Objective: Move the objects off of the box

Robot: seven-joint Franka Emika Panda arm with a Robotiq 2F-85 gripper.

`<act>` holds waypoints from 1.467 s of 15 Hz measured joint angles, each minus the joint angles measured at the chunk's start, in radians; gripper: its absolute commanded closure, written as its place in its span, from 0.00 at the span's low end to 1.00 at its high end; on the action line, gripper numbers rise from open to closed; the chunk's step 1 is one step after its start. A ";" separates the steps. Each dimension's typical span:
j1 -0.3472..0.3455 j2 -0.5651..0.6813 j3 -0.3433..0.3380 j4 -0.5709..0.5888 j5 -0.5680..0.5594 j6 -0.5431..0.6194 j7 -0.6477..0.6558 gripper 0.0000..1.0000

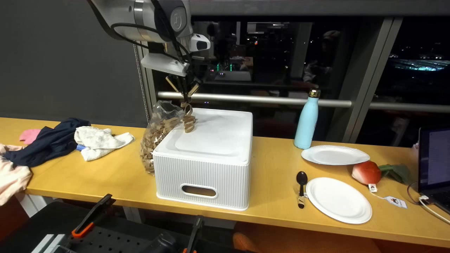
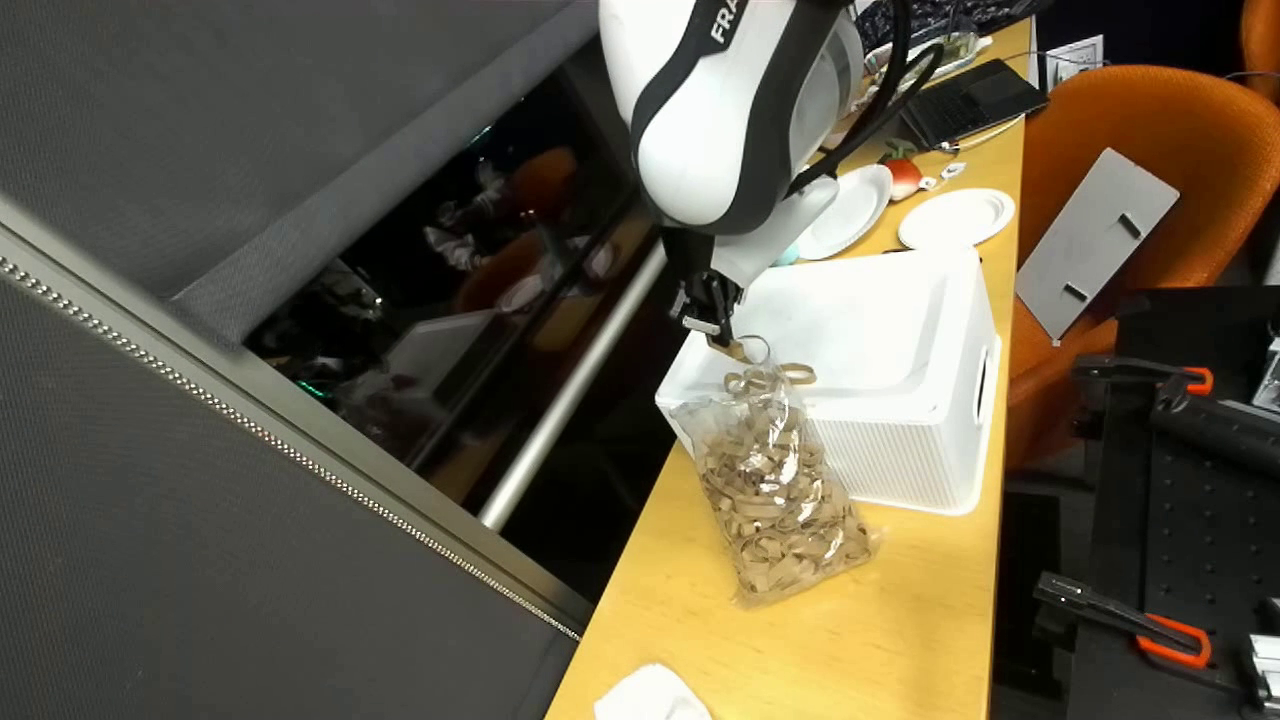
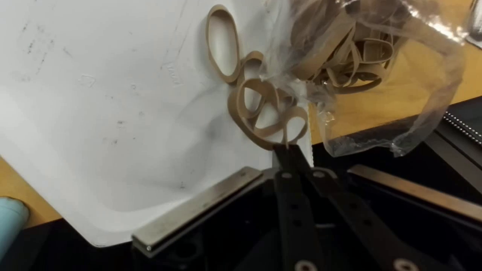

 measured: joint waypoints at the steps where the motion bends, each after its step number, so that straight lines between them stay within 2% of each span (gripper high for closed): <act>1: 0.003 -0.008 0.000 -0.001 -0.012 0.000 0.001 1.00; 11: 0.029 0.038 0.008 0.044 -0.064 0.005 -0.027 1.00; 22: 0.082 0.060 0.066 0.039 -0.059 0.002 -0.029 1.00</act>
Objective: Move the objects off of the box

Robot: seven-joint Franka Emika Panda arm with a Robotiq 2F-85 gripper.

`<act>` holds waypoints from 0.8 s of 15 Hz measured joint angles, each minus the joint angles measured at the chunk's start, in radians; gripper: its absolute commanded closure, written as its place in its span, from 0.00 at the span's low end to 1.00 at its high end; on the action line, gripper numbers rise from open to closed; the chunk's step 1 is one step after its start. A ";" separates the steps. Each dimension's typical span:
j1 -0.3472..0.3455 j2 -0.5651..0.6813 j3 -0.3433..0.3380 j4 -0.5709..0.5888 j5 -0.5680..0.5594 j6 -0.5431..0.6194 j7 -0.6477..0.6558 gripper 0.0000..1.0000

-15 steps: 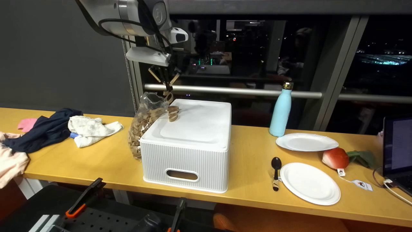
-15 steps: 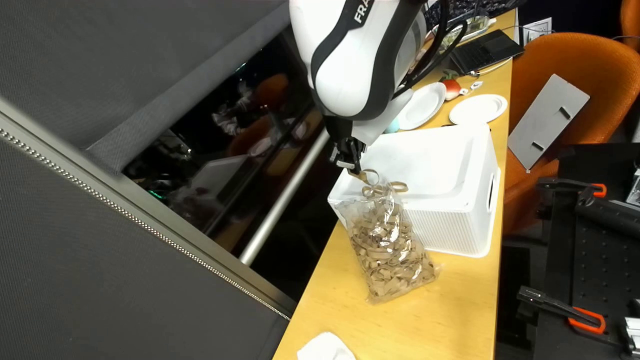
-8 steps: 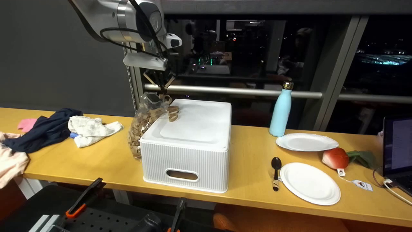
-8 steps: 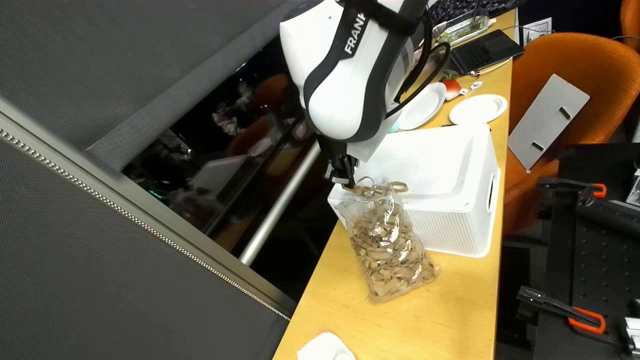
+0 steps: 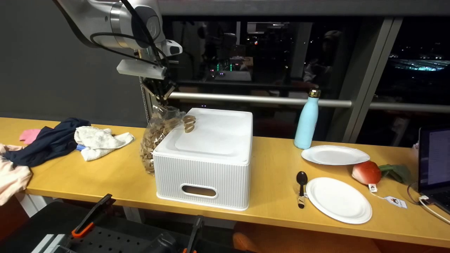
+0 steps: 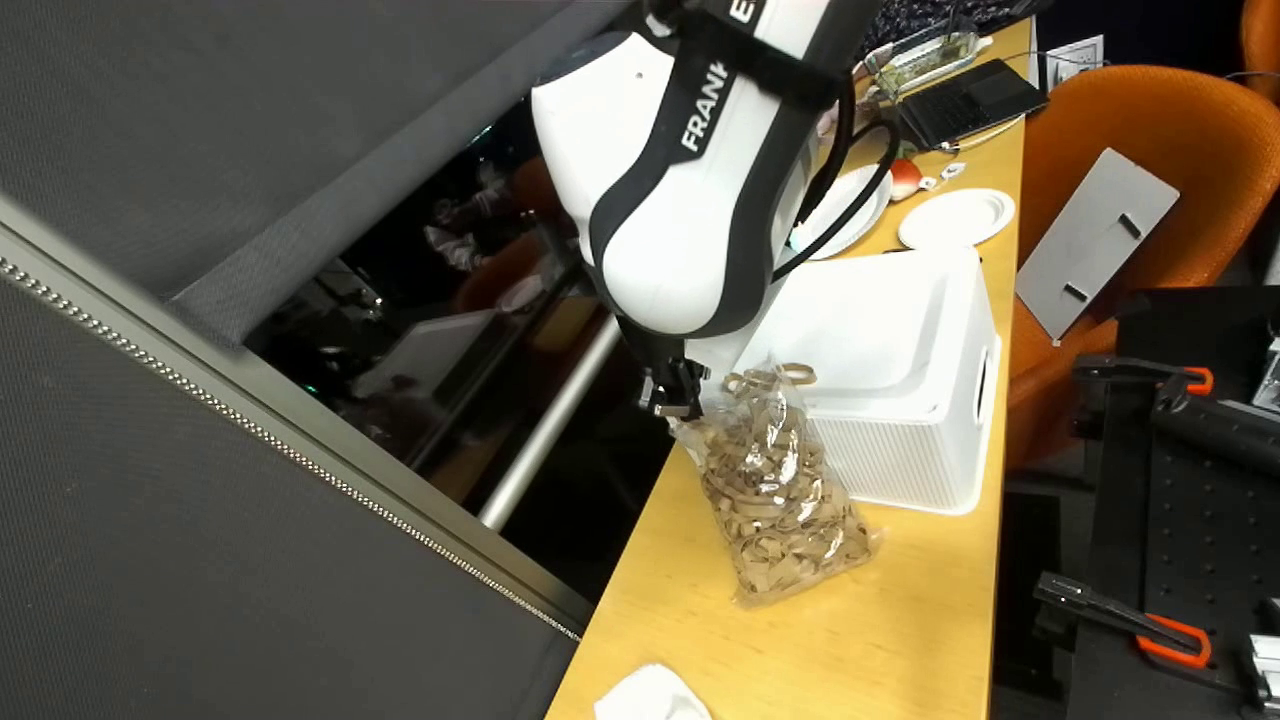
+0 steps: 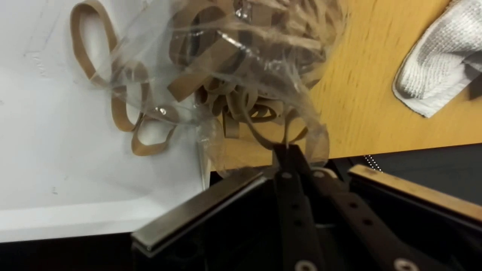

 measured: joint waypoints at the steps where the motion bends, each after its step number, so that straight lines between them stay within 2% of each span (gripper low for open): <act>1: 0.003 -0.007 0.000 -0.012 0.000 0.000 0.004 1.00; 7: 0.010 -0.081 -0.004 -0.113 -0.011 -0.011 0.050 1.00; 12: 0.004 -0.125 -0.037 -0.174 -0.019 -0.013 0.056 1.00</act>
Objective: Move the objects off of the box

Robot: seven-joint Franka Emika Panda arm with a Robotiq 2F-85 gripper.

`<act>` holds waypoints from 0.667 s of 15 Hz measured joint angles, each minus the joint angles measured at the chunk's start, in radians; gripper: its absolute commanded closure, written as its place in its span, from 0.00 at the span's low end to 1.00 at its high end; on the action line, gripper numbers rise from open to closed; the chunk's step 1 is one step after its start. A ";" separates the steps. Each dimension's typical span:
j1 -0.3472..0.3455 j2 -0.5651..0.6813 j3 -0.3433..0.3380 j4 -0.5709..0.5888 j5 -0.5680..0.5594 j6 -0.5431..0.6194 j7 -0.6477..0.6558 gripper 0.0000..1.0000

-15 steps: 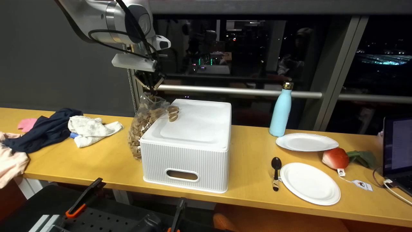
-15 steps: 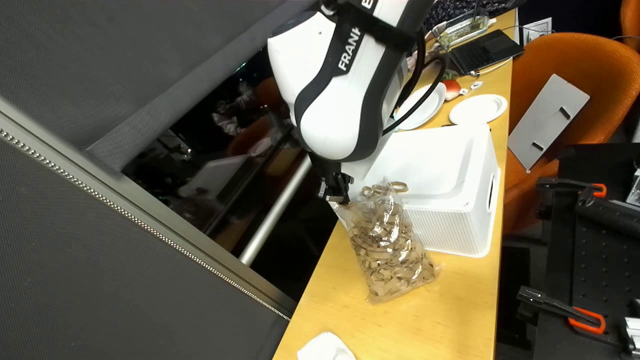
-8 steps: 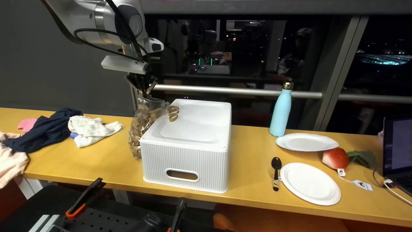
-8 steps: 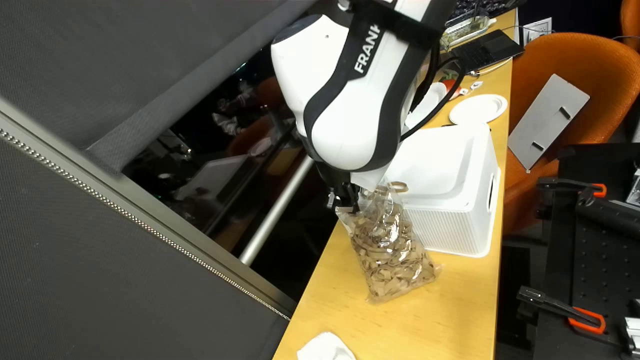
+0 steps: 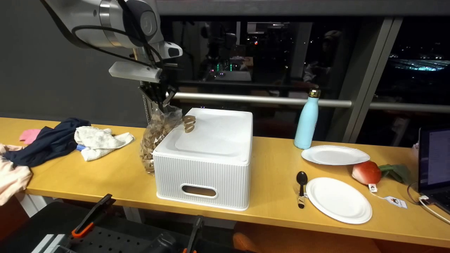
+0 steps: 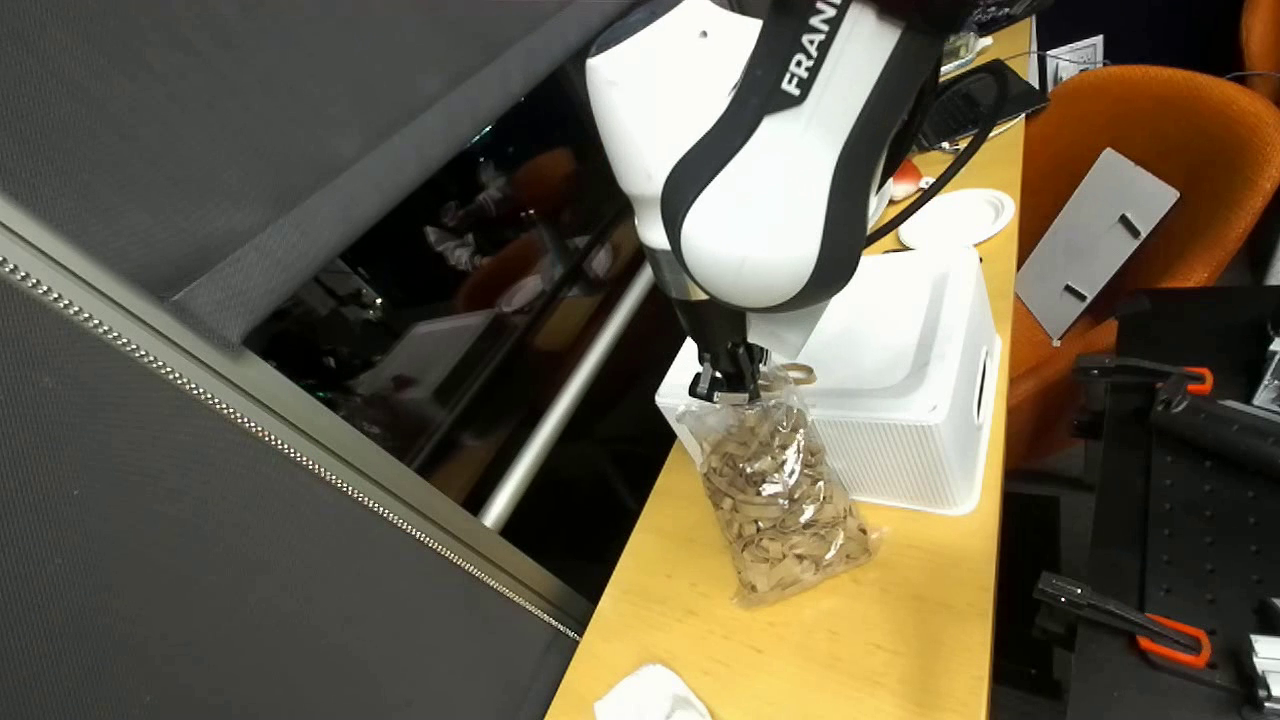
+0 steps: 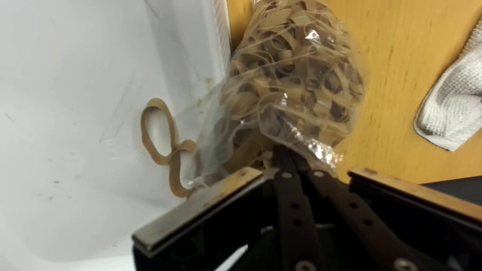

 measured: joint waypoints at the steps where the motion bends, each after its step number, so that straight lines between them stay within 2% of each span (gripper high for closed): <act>1: -0.002 -0.001 -0.007 -0.004 -0.003 0.001 0.000 1.00; 2: -0.005 -0.001 -0.014 -0.007 -0.006 0.004 0.000 1.00; 3: -0.008 -0.001 -0.020 -0.009 -0.010 0.008 0.000 0.81; 10: -0.019 -0.001 -0.035 -0.007 -0.018 0.021 0.000 0.31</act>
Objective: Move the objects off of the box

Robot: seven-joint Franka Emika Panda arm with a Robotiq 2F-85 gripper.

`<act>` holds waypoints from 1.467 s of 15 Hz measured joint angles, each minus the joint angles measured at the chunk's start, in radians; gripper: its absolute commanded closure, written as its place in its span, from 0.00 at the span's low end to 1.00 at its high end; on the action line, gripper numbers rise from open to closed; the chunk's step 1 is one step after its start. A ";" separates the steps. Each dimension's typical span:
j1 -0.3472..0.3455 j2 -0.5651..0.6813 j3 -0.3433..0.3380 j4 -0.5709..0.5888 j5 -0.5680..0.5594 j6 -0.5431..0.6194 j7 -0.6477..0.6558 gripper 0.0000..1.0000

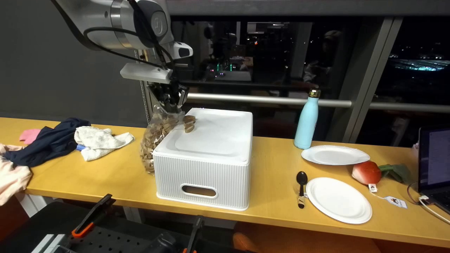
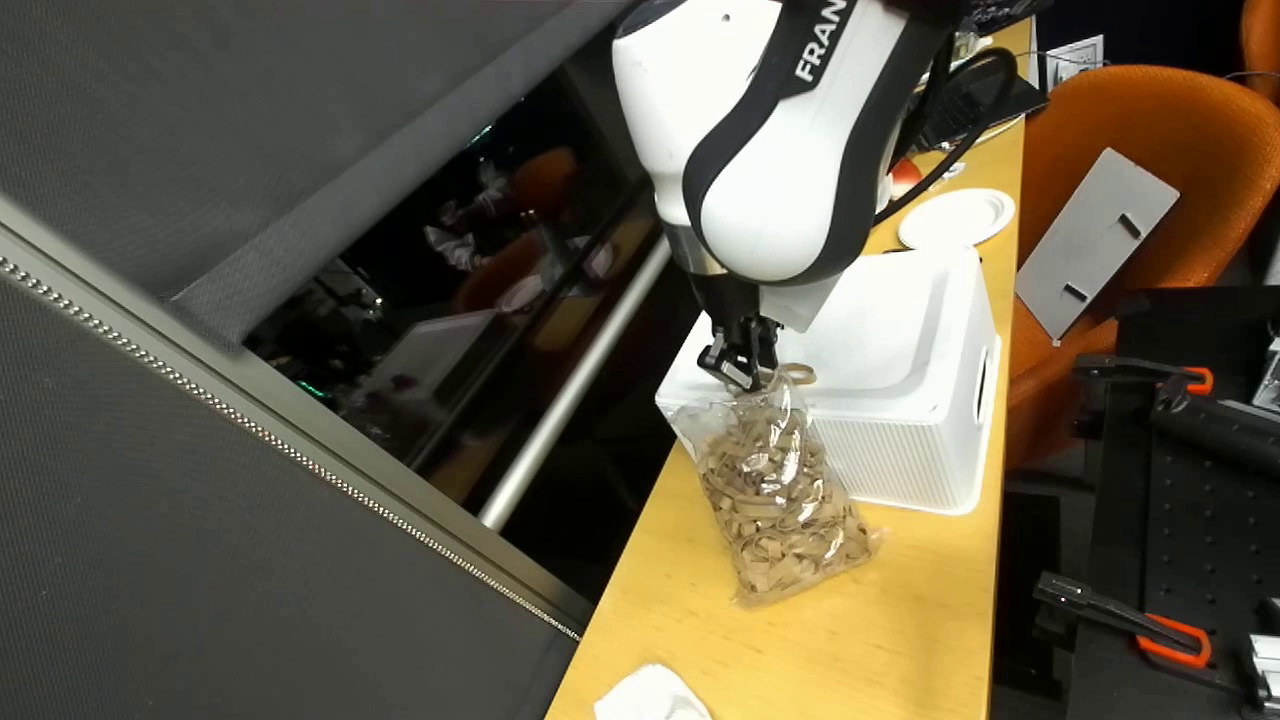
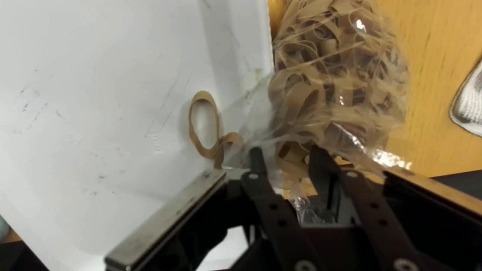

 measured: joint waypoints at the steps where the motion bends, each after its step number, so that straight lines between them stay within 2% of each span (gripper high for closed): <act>1: 0.000 0.000 -0.001 0.002 -0.001 0.000 0.000 0.23; 4: 0.000 -0.004 -0.003 0.011 -0.024 0.000 0.005 0.02; 5: 0.000 -0.010 -0.007 0.012 -0.040 0.000 0.012 0.00; 8: -0.004 -0.044 -0.029 0.010 -0.069 0.000 0.035 0.00; 13: -0.056 -0.060 -0.058 0.011 -0.068 0.000 0.084 0.00; 17: -0.084 -0.023 -0.064 0.023 -0.066 0.011 0.119 0.00; 22: -0.086 0.066 -0.064 0.081 -0.037 0.012 0.127 0.00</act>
